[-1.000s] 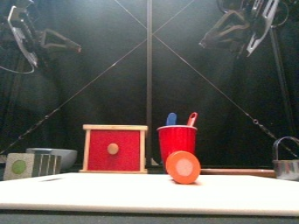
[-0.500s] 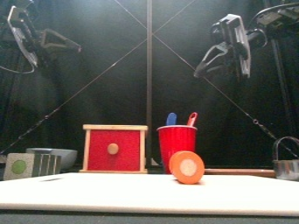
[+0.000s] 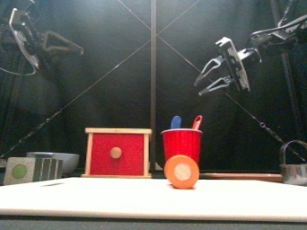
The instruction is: Grab knife handle
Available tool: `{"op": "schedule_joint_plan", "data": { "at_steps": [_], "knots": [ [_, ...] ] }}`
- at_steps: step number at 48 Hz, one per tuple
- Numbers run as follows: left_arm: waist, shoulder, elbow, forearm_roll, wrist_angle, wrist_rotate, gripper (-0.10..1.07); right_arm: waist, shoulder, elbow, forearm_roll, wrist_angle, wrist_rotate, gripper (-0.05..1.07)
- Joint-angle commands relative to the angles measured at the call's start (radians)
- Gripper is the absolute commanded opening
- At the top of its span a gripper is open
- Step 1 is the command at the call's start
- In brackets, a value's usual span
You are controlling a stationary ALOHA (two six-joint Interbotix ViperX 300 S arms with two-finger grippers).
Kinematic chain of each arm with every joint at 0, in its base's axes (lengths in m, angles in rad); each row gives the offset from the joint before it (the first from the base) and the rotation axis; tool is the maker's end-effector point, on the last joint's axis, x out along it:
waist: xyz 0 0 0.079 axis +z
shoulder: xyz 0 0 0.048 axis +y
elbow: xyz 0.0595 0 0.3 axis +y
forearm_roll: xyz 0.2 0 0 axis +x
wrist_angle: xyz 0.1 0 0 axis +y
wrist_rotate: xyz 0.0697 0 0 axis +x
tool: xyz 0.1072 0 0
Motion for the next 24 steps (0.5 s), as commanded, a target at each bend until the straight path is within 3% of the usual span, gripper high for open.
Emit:
{"op": "schedule_joint_plan", "data": {
  "at_steps": [1, 5, 20, 24],
  "knots": [
    [0.008, 0.003, -0.029, 0.002, -0.005, 0.0, 0.07, -0.044, 0.029, -0.011, -0.008, -0.087, -0.002, 0.76],
    [0.008, 0.003, -0.032, 0.002, -0.005, -0.002, 0.07, -0.071, 0.04, -0.018, -0.025, -0.16, 0.0, 0.76],
    [0.008, 0.003, -0.035, 0.0, -0.015, -0.003, 0.07, -0.123, 0.029, 0.025, -0.064, -0.196, 0.005, 0.77],
    [0.008, 0.003, -0.037, 0.0, -0.02, -0.003, 0.07, -0.118, 0.021, 0.043, -0.081, -0.202, 0.005, 0.83]
  ]
}}
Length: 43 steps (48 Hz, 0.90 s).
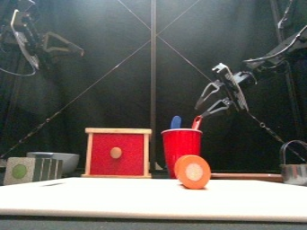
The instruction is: Grab knife handle
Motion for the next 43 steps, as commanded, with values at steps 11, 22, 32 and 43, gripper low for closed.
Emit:
{"op": "schedule_joint_plan", "data": {
  "at_steps": [11, 22, 32, 43],
  "knots": [
    [0.005, 0.003, -0.037, 0.0, -0.014, 0.003, 0.07, -0.012, -0.029, 0.014, -0.014, -0.017, 0.009, 1.05],
    [0.006, 0.005, -0.028, 0.0, -0.014, -0.002, 0.07, -0.02, 0.086, -0.058, -0.014, 0.005, 0.008, 1.02],
    [0.006, 0.005, -0.021, -0.002, -0.014, -0.002, 0.07, -0.029, 0.112, -0.078, -0.015, 0.008, 0.008, 1.02],
    [0.02, 0.005, -0.014, 0.0, -0.014, -0.002, 0.07, -0.031, 0.13, -0.101, -0.008, 0.006, 0.008, 1.01]
  ]
}}
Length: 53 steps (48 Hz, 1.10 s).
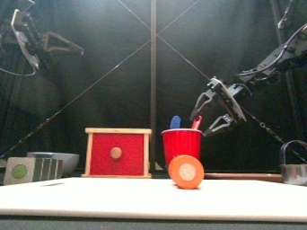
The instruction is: Grab knife handle
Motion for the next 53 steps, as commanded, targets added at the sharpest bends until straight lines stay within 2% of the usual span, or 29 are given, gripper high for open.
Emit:
{"op": "schedule_joint_plan", "data": {
  "at_steps": [1, 16, 34, 44, 53],
  "knots": [
    [0.006, 0.005, -0.02, 0.0, -0.009, 0.0, 0.07, -0.005, -0.003, -0.029, 0.003, -0.003, 0.0, 1.01],
    [0.006, 0.003, -0.011, -0.002, -0.009, 0.0, 0.07, 0.0, 0.008, -0.032, 0.003, -0.003, 0.0, 0.97],
    [0.014, 0.005, -0.006, -0.003, -0.009, 0.0, 0.07, 0.0, 0.003, -0.031, 0.011, -0.003, 0.002, 0.65],
    [0.02, 0.005, -0.006, -0.002, -0.011, 0.0, 0.07, 0.009, -0.043, -0.028, 0.009, -0.003, 0.002, 0.48],
    [0.02, 0.005, -0.006, -0.006, -0.009, 0.0, 0.07, 0.018, -0.094, -0.026, 0.011, 0.003, 0.002, 0.45]
  ]
}}
